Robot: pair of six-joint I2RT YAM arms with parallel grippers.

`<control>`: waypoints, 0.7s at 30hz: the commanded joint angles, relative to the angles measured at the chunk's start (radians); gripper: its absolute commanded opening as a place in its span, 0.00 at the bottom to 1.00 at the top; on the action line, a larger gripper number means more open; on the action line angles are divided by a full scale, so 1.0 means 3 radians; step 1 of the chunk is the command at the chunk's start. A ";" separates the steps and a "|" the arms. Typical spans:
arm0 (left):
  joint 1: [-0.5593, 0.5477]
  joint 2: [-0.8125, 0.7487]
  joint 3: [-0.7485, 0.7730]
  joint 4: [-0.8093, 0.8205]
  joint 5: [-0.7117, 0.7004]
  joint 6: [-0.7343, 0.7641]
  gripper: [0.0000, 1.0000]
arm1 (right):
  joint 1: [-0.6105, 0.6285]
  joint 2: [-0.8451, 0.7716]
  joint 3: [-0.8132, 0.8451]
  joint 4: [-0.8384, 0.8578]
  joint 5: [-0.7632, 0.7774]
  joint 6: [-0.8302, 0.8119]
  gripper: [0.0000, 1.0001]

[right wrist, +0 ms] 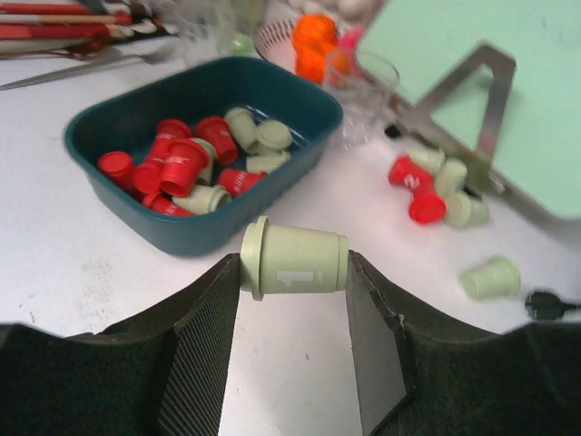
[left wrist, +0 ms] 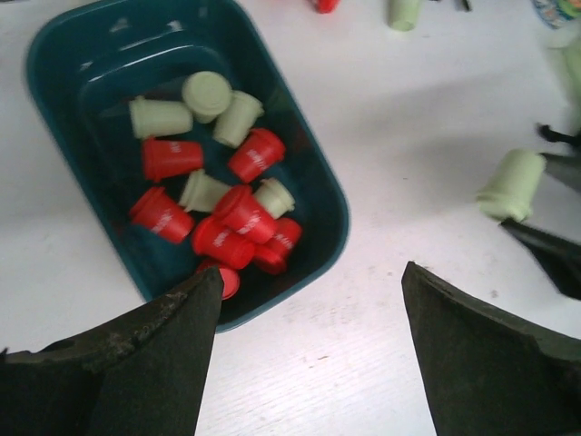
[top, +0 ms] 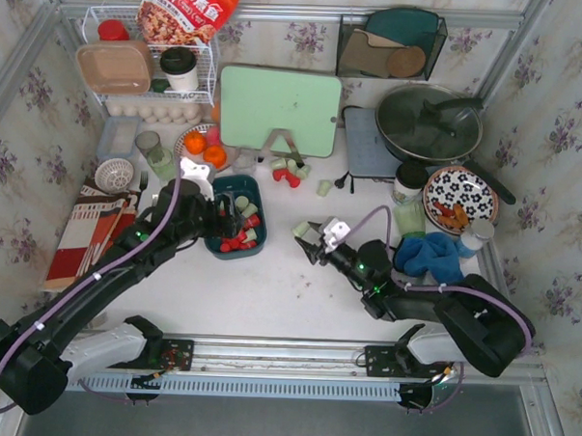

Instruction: Mix the coffee capsules in the storage basket

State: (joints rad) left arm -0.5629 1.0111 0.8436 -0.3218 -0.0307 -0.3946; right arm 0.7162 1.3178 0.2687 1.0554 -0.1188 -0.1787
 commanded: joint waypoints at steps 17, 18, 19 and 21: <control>-0.0739 0.0649 0.0224 0.0791 0.0704 0.0163 0.78 | 0.0276 0.0707 -0.0446 0.2316 -0.0701 -0.1169 0.38; -0.0771 0.0683 0.0245 0.0786 0.0701 0.0199 0.77 | 0.0281 0.0705 -0.0447 0.2312 -0.0690 -0.1177 0.37; -0.0795 0.0723 0.0265 0.0782 0.0696 0.0220 0.76 | 0.0283 0.0694 -0.0449 0.2309 -0.0677 -0.1188 0.37; -0.0829 0.0794 0.0289 0.0771 0.0696 0.0242 0.75 | 0.0287 0.0674 -0.0456 0.2306 -0.0667 -0.1198 0.37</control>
State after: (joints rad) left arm -0.7963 1.2213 0.9119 -0.1368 0.1703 -0.3649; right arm 0.7982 1.5272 0.1310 1.5158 -0.3229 -0.5041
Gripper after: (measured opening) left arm 0.757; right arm 0.523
